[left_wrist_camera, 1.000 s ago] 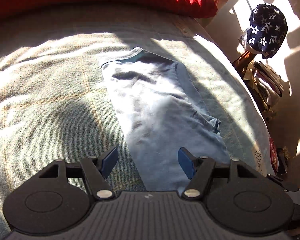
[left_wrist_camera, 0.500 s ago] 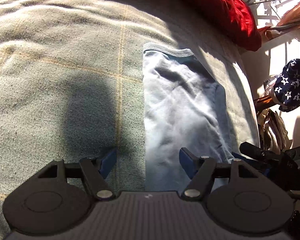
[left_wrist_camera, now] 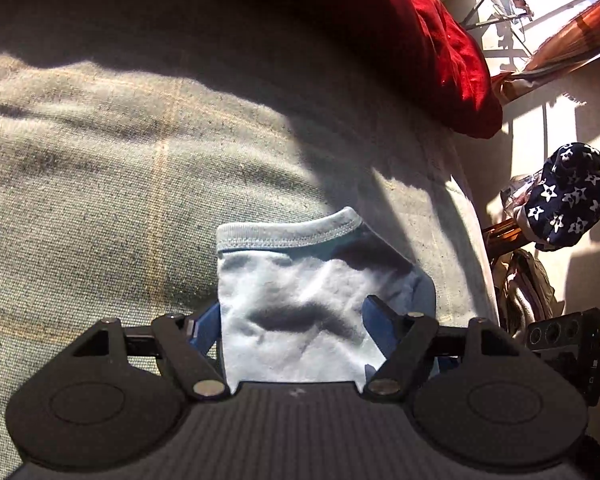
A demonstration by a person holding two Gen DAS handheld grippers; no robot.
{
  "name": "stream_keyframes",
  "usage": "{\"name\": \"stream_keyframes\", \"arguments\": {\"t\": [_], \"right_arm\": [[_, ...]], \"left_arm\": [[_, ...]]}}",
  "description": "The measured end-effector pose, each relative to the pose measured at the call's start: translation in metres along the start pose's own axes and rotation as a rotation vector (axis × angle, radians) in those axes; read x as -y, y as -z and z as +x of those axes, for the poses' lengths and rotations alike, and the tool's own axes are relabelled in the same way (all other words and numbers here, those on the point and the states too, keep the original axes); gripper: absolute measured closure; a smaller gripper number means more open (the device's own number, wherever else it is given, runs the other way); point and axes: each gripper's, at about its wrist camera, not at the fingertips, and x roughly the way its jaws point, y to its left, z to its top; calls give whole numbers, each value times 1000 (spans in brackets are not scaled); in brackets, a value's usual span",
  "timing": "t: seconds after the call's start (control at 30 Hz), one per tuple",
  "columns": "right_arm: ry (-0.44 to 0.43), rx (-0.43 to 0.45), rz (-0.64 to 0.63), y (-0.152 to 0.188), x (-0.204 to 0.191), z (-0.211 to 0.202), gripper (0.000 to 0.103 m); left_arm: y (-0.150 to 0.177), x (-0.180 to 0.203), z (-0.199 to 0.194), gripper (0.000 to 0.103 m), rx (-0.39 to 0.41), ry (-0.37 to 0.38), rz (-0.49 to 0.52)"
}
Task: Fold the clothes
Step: 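Bring both open grippers to the edge of the folded light-blue shirt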
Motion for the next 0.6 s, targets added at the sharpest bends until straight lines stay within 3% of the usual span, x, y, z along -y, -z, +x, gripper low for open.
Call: {"name": "stream_keyframes", "arguments": {"t": [0.13, 0.33, 0.43, 0.6], "right_arm": [[-34, -3, 48, 10, 6, -9, 0], [-76, -40, 130, 58, 11, -28, 0], [-81, -32, 135, 53, 13, -23, 0], [-132, -18, 104, 12, 12, 3, 0]], "left_arm": [[16, -2, -11, 28, -51, 33, -14], [46, -10, -25, 26, -106, 71, -85], [37, -9, -13, 25, -117, 81, -61], [7, -4, 6, 22, -79, 111, -24]]}}
